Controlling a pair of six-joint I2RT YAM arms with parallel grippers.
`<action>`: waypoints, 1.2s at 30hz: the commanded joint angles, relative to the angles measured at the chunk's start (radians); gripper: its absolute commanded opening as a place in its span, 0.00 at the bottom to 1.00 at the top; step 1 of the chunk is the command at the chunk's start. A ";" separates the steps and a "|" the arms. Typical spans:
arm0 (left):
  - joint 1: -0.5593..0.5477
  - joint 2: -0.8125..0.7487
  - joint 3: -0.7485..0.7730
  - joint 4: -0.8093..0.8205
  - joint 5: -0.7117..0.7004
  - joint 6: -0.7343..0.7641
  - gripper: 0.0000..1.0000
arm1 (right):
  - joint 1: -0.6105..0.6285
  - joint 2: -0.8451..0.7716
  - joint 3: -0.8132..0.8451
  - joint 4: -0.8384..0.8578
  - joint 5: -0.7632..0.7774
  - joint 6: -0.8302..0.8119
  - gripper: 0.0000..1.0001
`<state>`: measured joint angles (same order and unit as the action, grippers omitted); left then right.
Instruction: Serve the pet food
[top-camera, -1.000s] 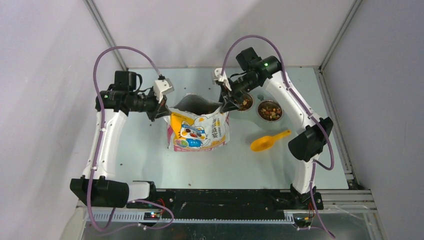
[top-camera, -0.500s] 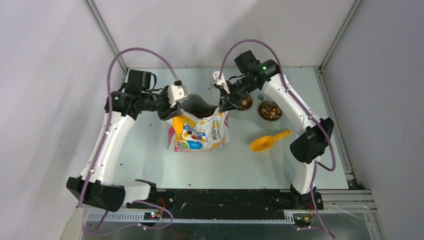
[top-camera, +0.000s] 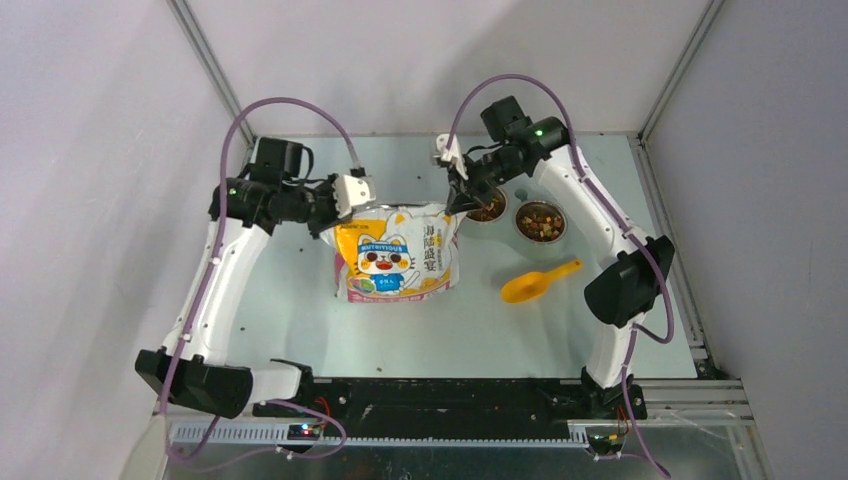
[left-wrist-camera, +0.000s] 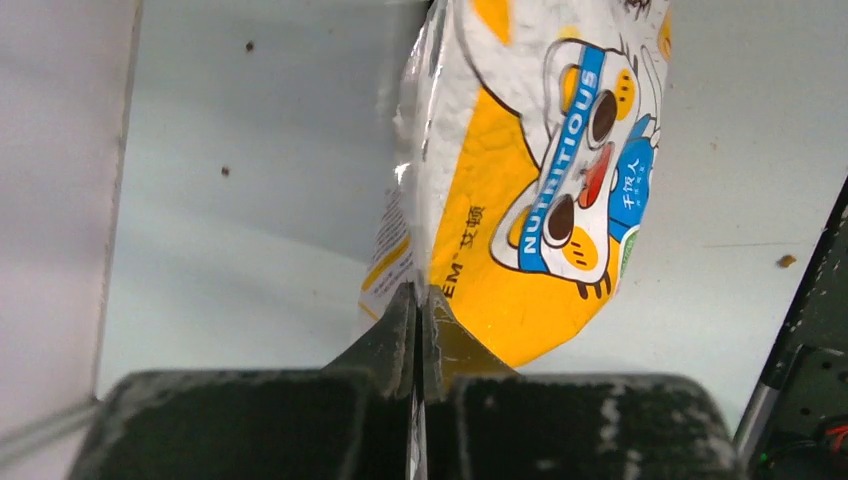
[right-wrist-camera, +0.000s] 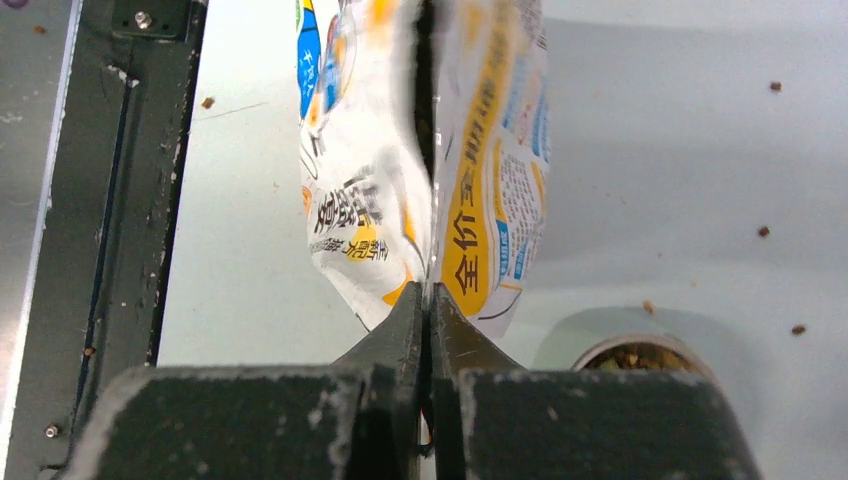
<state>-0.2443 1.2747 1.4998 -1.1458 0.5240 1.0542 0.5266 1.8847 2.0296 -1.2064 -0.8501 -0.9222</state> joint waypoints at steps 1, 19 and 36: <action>0.129 0.005 0.086 0.089 0.022 -0.117 0.00 | -0.108 -0.090 0.018 0.056 -0.025 0.073 0.00; 0.078 -0.017 0.049 0.068 0.124 -0.160 0.00 | -0.041 -0.183 -0.189 0.347 -0.069 0.189 0.10; 0.073 -0.019 0.034 0.067 0.099 -0.158 0.00 | 0.053 -0.047 -0.060 0.279 -0.015 0.200 0.13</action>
<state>-0.1726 1.3079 1.5200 -1.1160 0.6518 0.8722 0.5854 1.8084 1.8885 -0.9176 -0.8814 -0.7567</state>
